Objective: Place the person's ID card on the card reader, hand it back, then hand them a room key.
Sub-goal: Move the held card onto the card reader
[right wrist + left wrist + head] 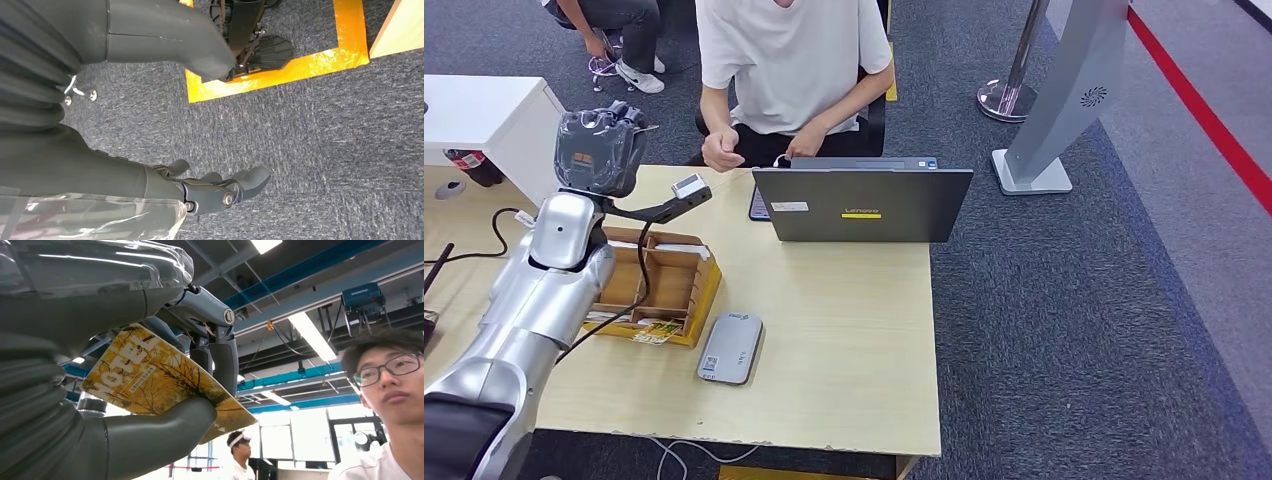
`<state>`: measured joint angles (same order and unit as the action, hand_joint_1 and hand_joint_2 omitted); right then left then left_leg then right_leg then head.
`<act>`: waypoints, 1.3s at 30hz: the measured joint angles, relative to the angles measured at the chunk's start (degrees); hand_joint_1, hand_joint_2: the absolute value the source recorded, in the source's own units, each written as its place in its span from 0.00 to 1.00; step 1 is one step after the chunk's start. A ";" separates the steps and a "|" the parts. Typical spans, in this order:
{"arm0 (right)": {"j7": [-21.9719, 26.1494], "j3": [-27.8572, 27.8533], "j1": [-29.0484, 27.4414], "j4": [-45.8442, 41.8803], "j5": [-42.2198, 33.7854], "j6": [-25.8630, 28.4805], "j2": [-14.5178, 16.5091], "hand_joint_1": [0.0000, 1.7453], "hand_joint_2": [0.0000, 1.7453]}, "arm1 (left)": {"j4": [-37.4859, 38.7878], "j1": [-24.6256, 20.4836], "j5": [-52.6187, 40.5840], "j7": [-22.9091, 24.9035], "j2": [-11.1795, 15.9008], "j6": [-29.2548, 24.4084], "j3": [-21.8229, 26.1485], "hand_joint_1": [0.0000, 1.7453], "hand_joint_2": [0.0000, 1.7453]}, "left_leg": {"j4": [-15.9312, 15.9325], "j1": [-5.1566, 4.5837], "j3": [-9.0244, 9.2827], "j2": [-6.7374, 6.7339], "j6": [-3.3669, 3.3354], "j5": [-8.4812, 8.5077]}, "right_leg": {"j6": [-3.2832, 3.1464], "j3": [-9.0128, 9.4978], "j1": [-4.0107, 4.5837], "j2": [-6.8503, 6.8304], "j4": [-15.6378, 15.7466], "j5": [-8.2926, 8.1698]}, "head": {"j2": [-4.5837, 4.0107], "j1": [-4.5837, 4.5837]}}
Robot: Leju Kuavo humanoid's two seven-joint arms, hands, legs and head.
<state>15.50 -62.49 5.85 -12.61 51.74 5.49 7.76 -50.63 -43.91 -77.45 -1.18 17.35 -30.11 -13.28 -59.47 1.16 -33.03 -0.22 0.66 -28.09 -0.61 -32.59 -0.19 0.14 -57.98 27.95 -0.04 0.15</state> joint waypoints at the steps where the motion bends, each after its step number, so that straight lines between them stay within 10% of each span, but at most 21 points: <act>1: 0.00 -0.01 -0.01 0.01 0.00 0.00 0.00 0.00 0.00 | -0.01 0.00 0.29 0.00 -0.13 0.05 -0.10 1.00 1.00 | 0.00 0.00 0.00 0.00 0.00 0.00 | 0.00 0.00 0.00 0.00 0.00 0.00 | 0.00 0.00; 7: 0.12 -0.02 -0.17 0.12 -0.22 0.08 0.00 0.00 0.00 | -2.89 1.85 2.61 -1.18 -1.12 -0.43 -0.64 1.00 1.00 | 0.00 -0.02 0.00 -0.02 -0.01 -0.01 | 0.00 0.00 -0.02 0.02 0.01 0.00 | 0.00 0.01; 20: 0.43 -0.73 -1.57 0.15 -2.27 0.57 0.02 0.00 0.00 | -34.42 23.64 0.55 -1.22 -1.24 2.24 -6.09 1.00 1.00 | 0.04 -0.06 -0.07 -0.10 -0.05 -0.09 | 0.07 -0.04 -0.06 0.08 0.04 0.07 | 0.00 0.00; 39: 0.22 -5.25 -2.58 0.02 -5.44 2.40 0.32 0.00 0.00 | -52.63 48.66 -5.02 6.97 8.04 18.20 -11.50 1.00 1.00 | 0.07 -0.05 -0.08 -0.02 -0.05 -0.13 | 0.13 -0.03 -0.06 0.02 0.03 0.15 | 0.00 -0.02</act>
<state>15.72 -67.74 3.27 -12.58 46.29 7.88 8.08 -103.26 4.75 -82.48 5.79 25.39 -11.91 -24.79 -59.39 1.11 -33.12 -0.24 0.61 -28.22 -0.48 -32.62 -0.25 0.16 -57.95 28.10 -0.04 0.13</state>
